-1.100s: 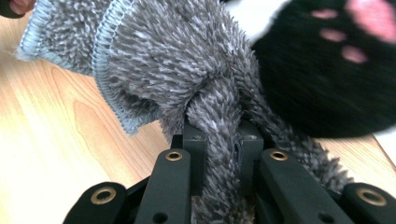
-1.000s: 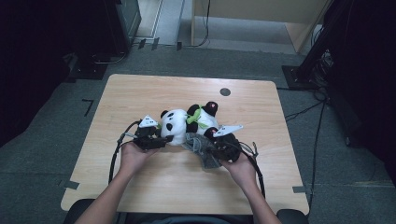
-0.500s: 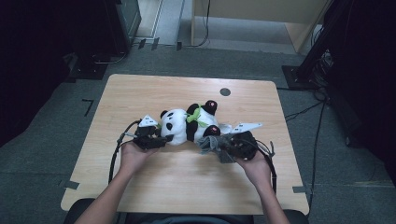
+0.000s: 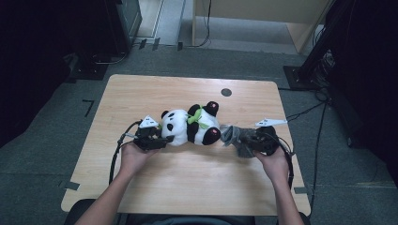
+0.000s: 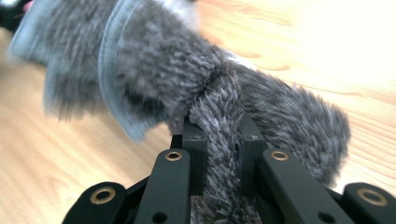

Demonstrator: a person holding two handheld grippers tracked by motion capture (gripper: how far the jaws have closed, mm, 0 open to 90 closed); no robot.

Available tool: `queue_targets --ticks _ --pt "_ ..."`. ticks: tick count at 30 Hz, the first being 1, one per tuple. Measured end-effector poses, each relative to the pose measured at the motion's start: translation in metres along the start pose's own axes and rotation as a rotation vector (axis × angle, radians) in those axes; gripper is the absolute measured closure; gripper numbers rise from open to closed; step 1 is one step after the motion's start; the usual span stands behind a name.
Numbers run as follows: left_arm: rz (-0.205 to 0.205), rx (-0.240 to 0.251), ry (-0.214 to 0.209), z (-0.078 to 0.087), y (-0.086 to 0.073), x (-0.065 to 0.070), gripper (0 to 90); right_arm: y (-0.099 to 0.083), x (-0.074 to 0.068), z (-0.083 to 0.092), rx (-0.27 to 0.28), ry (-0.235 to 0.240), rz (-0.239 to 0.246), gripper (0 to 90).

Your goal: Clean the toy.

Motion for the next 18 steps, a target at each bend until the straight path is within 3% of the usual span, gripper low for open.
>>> queue_targets --ticks 6,12,18 --pt "0.004 0.006 0.0 0.0 0.001 -0.001 47.3 0.005 0.031 0.001 0.006 -0.048 -0.071 79.7" --pt "-0.001 0.011 0.003 0.0 0.001 -0.001 46.7 0.006 0.054 -0.013 -0.013 -0.08 -0.133 79.5" --pt "-0.004 0.014 0.005 -0.001 0.0 -0.001 46.2 0.001 0.067 -0.036 -0.052 -0.115 -0.138 79.0"
Point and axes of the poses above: each handheld gripper's, and its own axes: z roughly backward along the jaws, y roughly out of its top, x roughly to its right, the point moved 5 cm from there along -z, roughly forward along the jaws, and after that the axes turned 1 degree about x, right-handed, at the moved point
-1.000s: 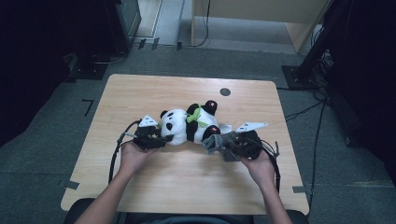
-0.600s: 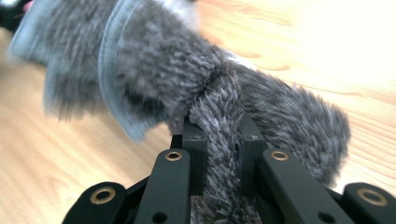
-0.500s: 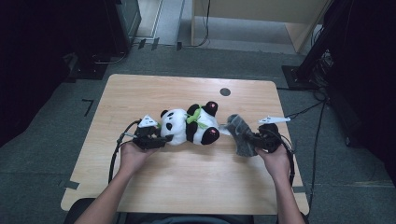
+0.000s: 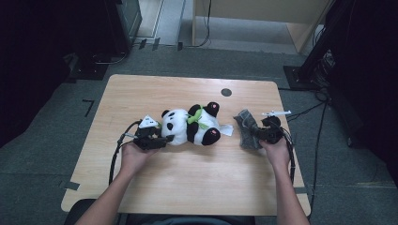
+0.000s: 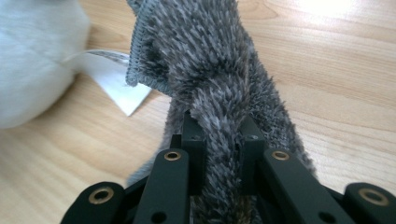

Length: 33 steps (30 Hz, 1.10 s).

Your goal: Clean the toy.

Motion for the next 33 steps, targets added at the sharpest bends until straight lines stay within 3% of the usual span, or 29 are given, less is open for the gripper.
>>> queue_targets --ticks 9,14,17,22,33 --pt "-0.004 0.009 0.004 -0.001 -0.001 0.0 45.6 -0.003 0.006 -0.022 -0.001 -0.007 -0.01 73.9" --pt "-0.004 0.011 0.006 -0.001 -0.001 0.0 45.5 -0.002 0.006 -0.02 0.012 0.014 -0.041 61.9" --pt "0.005 0.011 0.006 0.0 0.0 -0.001 43.7 0.002 0.004 -0.013 0.06 0.018 -0.021 52.8" --pt "0.002 0.013 0.007 0.0 0.001 -0.002 43.6 0.009 -0.005 -0.002 0.138 0.059 -0.013 38.9" --pt "0.006 0.013 0.009 -0.001 0.001 -0.003 39.9 0.015 -0.036 0.013 0.18 0.134 0.033 26.6"
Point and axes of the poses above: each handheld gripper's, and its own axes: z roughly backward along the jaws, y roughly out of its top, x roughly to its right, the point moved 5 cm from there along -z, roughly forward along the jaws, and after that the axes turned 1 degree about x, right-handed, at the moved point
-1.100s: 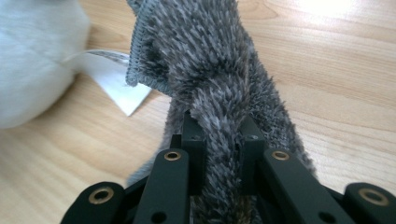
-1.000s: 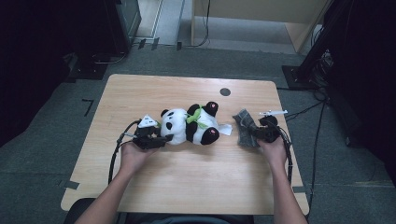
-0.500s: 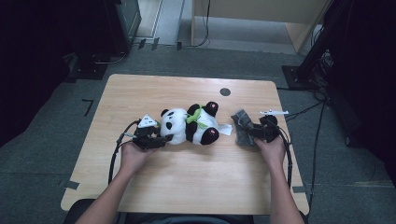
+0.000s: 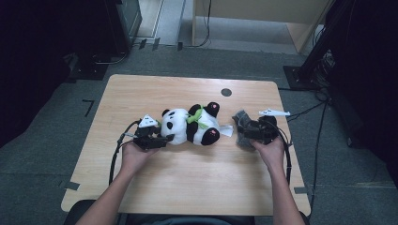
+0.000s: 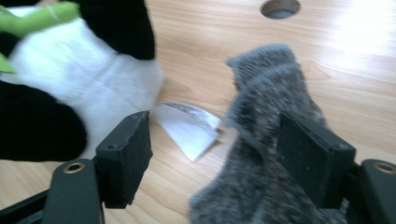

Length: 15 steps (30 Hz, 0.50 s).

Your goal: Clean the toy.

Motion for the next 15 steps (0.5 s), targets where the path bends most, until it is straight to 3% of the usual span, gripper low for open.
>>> queue_targets --ticks 15 --pt "0.005 -0.005 -0.009 -0.001 0.0 0.0 34.4 0.012 -0.048 0.001 0.0 0.087 0.078 25.9"
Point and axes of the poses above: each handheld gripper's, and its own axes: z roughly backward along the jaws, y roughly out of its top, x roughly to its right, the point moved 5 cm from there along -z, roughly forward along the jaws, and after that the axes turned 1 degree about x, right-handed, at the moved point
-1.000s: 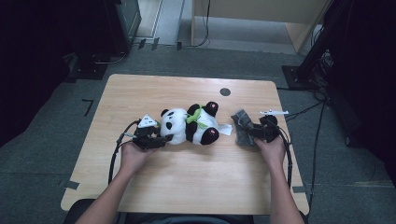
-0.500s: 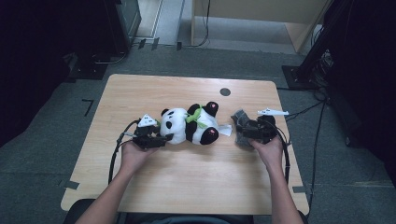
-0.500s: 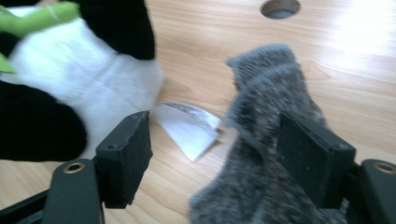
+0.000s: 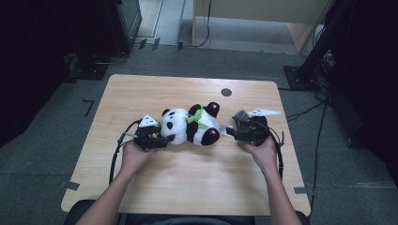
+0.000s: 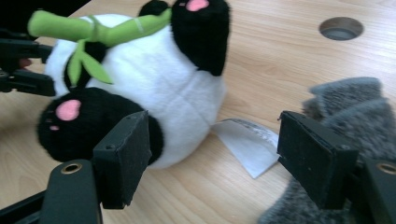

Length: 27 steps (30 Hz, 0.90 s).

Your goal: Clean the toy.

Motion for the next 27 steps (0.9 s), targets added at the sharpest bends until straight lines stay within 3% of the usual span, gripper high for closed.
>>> queue_targets --ticks 7,15,22,27 --pt "0.0 -0.004 -0.003 0.0 0.0 0.0 33.0 0.009 -0.026 0.0 -0.002 0.026 0.047 24.8" --pt "-0.001 -0.005 -0.001 0.0 0.0 0.0 32.5 0.013 -0.053 -0.005 -0.004 0.067 0.092 16.2" --pt "0.0 -0.006 -0.002 0.0 0.0 0.0 32.2 0.004 -0.058 -0.025 -0.043 0.061 0.12 12.8" --pt "-0.002 -0.004 0.0 0.0 0.0 0.0 31.0 -0.008 -0.058 -0.04 -0.075 0.087 0.182 12.7"
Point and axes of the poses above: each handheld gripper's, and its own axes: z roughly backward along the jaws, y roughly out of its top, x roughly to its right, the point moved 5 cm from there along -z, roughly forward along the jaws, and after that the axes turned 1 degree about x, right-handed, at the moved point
